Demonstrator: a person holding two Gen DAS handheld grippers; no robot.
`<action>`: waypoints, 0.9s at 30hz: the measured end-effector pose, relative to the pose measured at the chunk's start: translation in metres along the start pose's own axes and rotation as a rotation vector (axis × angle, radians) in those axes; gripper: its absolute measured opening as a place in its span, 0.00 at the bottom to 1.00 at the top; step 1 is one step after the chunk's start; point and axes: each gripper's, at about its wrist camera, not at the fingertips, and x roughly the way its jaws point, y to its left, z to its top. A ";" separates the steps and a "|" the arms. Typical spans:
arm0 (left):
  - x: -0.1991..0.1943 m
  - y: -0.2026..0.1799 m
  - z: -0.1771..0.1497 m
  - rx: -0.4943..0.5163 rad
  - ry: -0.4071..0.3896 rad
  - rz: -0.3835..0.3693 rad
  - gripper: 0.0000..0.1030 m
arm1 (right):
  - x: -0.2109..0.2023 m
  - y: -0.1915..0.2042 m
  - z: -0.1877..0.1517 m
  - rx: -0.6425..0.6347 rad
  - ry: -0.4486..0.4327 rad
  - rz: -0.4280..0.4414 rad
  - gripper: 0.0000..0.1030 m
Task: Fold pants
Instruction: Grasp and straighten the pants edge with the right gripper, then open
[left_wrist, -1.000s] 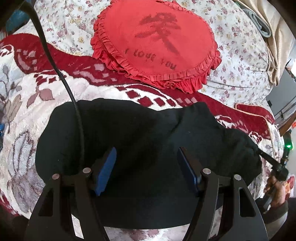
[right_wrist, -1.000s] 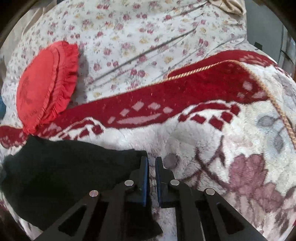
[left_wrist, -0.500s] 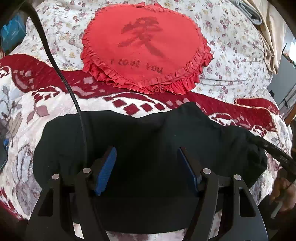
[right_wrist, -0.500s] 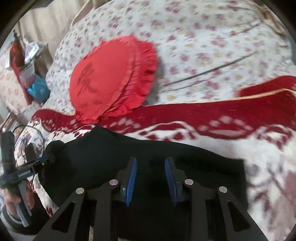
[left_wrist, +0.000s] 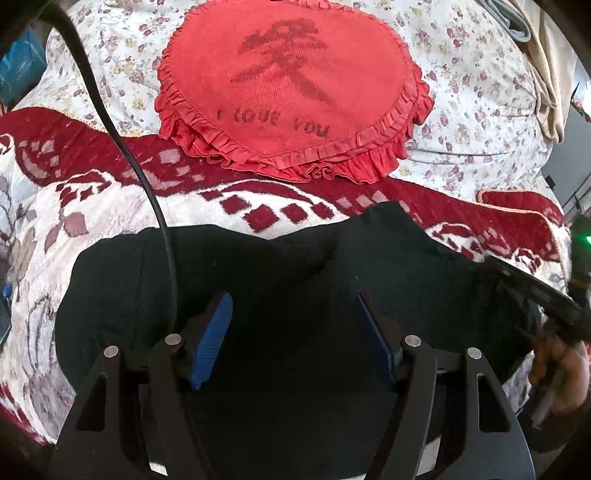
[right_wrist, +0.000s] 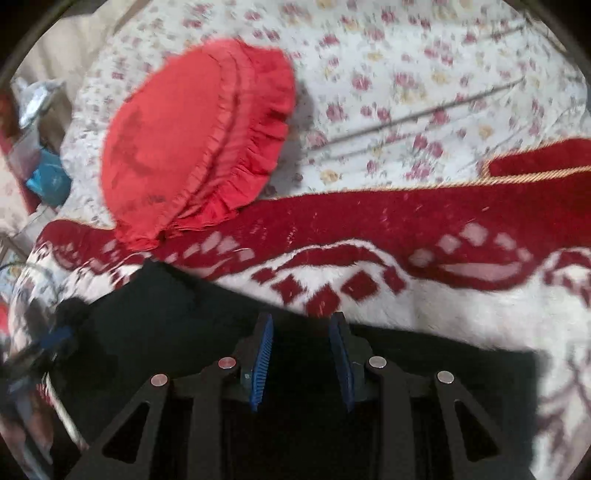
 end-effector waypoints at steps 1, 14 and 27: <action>-0.003 0.000 -0.001 -0.003 -0.005 -0.005 0.65 | -0.013 0.000 -0.005 -0.010 -0.011 -0.003 0.36; -0.008 -0.019 -0.028 0.021 0.023 -0.015 0.65 | -0.081 -0.055 -0.109 0.167 0.058 0.028 0.45; -0.020 -0.061 -0.029 0.080 0.006 -0.076 0.65 | -0.079 -0.088 -0.096 0.259 -0.001 -0.101 0.25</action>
